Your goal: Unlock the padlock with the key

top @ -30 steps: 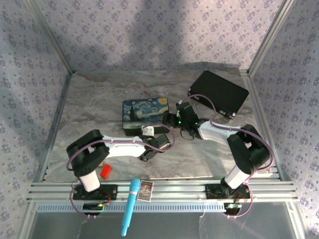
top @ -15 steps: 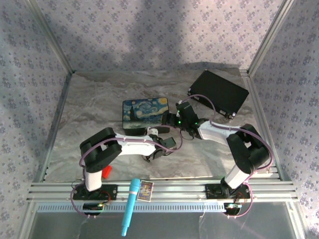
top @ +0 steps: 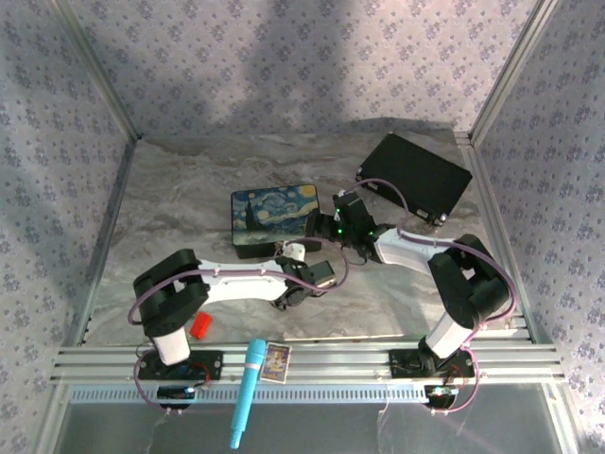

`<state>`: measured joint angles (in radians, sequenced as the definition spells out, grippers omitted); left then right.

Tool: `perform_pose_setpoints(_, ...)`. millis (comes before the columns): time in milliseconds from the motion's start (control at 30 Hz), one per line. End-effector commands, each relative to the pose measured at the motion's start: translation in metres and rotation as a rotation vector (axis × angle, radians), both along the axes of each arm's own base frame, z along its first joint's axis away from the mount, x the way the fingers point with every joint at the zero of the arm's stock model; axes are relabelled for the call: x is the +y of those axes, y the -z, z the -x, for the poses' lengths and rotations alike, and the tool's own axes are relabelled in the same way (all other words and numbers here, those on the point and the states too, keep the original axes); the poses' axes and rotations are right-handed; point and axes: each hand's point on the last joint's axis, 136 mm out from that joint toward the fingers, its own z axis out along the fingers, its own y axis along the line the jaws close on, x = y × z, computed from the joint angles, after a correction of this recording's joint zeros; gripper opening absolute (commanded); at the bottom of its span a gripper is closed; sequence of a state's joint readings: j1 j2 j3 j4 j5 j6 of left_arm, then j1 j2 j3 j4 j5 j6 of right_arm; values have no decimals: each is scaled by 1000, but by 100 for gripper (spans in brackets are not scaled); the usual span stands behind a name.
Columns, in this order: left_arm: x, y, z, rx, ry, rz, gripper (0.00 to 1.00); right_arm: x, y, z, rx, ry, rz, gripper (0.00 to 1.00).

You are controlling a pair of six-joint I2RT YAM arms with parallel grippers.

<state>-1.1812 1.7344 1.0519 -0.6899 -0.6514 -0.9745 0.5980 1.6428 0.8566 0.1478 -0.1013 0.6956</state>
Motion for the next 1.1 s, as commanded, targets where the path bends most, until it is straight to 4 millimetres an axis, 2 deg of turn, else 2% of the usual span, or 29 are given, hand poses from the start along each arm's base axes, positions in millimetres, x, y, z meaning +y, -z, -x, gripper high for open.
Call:
perform_pose_setpoints(0,0,-18,1,-24,25,37,48,-47,72,39,228,40,241,78)
perform_pose_setpoints(100,-1,-40,-1,-66,42,118,70,-44,55,33,180,17,233,89)
perform_pose_setpoints(200,6,-69,-6,-117,52,199,95,-40,25,25,106,-17,238,98)
perform_pose_setpoints(233,11,-79,-8,-137,46,227,100,-40,14,22,84,-22,243,99)
perform_pose_setpoints(333,32,-106,-16,-181,16,294,100,-41,-11,17,47,-34,268,99)
perform_pose_setpoints(467,62,-123,-25,-198,-29,364,100,-43,-35,20,24,-25,285,99)
perform_pose_setpoints(667,91,-112,-24,-174,-69,431,100,-46,-52,30,-5,-5,284,99)
perform_pose_setpoints(867,106,-96,-21,-131,-105,486,100,-14,-53,62,-29,-12,284,98)
perform_pose_setpoints(1067,131,-88,-24,-116,-189,510,100,42,-35,94,-36,-62,291,89)
